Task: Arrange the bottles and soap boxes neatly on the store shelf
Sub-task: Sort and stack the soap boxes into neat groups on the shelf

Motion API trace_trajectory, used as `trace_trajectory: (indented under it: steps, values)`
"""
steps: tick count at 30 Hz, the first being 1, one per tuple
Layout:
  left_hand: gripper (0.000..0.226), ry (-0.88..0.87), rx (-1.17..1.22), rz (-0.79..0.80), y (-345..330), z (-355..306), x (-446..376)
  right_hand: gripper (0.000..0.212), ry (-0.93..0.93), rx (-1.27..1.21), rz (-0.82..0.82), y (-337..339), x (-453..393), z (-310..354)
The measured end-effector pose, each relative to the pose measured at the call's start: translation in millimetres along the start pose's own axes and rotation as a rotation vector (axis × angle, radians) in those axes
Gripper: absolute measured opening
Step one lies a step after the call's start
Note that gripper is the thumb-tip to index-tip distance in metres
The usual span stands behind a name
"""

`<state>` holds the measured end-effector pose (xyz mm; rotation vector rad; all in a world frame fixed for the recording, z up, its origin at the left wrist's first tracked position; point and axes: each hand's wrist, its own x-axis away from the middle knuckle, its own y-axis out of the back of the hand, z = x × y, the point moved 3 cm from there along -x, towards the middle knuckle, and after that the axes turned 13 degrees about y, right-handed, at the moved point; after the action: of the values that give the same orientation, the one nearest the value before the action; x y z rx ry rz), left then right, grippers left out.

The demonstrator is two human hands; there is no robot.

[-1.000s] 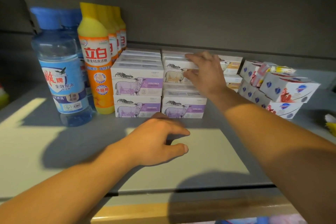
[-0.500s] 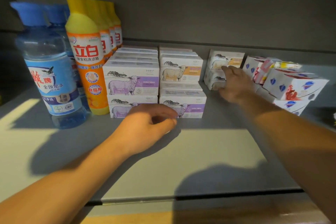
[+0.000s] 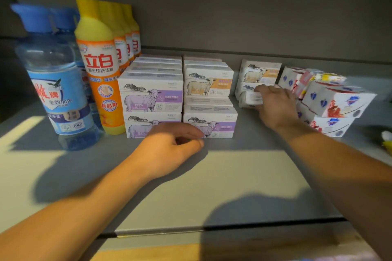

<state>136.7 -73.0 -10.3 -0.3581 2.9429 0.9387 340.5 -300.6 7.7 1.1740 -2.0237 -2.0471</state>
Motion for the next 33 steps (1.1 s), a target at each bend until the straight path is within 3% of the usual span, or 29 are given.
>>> trace_trajectory:
  steps: [7, 12, 18, 22, 25, 29, 31, 33]
  values:
    - [0.014, -0.025, 0.004, -0.002, 1, -2, 3, 0.048, 0.012, -0.206, -0.051, 64, 59, 29]
    - [0.021, -0.072, 0.088, -0.013, 5, -11, 10, 0.042, 0.118, -0.523, -0.035, 116, 97, 65]
    - [0.024, -0.024, 0.422, 0.296, 3, -18, 25, 0.033, 0.076, -0.998, 0.082, 119, 100, 119]
    - [0.017, 0.029, 0.466, 0.284, 7, -13, 25, 0.023, -0.035, -1.133, -0.042, 108, 104, 130]
    - [0.016, 0.142, 0.578, 0.252, 9, -7, 19, 0.044, -0.084, -1.239, -0.169, 98, 118, 127]
    - [0.022, 0.304, 0.736, 0.271, 5, -3, 15, 0.079, -0.064, -1.395, -0.124, 80, 135, 129]
    - [0.023, 0.319, 0.748, 0.293, 5, -3, 15, 0.08, -0.091, -1.409, -0.125, 75, 136, 129]
    - [0.028, 0.32, 0.763, 0.314, 5, -2, 14, 0.068, -0.168, -1.435, -0.158, 72, 135, 127]
